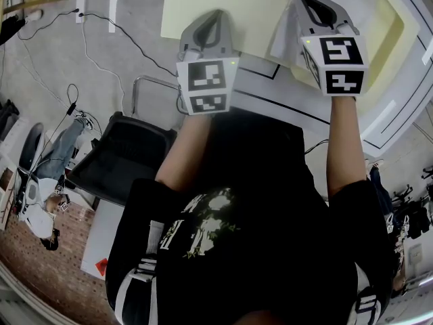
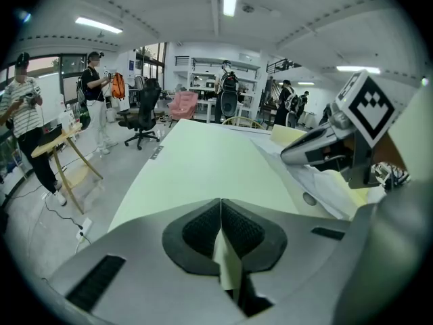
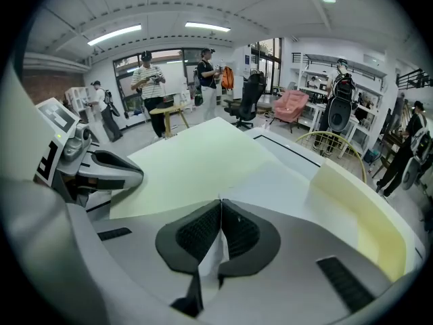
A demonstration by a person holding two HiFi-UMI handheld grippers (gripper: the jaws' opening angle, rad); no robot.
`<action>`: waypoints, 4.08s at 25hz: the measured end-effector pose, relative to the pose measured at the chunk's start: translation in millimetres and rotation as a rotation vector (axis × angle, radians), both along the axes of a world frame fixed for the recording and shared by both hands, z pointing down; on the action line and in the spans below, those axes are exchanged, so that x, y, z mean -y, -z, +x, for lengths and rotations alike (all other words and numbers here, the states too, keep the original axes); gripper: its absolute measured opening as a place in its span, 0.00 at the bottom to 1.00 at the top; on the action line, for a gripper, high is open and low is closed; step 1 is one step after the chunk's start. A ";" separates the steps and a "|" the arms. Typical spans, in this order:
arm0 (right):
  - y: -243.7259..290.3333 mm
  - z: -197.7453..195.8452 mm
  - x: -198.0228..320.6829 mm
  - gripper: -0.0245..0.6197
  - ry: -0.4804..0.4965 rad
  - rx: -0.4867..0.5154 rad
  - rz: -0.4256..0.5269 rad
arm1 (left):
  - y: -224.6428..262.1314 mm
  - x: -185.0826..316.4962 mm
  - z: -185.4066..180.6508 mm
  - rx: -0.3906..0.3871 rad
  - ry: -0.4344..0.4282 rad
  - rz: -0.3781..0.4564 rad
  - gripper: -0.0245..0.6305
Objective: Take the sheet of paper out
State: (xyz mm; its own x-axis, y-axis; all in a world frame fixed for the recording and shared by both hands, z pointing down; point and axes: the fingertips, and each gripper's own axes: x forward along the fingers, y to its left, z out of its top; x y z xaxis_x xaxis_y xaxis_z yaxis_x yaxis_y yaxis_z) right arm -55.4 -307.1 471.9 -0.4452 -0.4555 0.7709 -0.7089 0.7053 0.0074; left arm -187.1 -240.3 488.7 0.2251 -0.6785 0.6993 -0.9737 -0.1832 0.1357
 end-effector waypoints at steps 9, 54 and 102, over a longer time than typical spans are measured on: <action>1.1 -33.8 1.6 0.05 0.038 0.026 0.023 | 10.5 -3.4 -21.4 0.002 0.030 0.032 0.04; 134.3 -100.9 -1.0 0.04 0.146 0.220 0.356 | 63.3 -39.5 -10.4 0.034 0.093 0.151 0.04; 246.3 99.4 -54.9 0.04 -0.052 0.259 0.610 | 114.9 -56.6 198.7 0.015 -0.213 0.304 0.04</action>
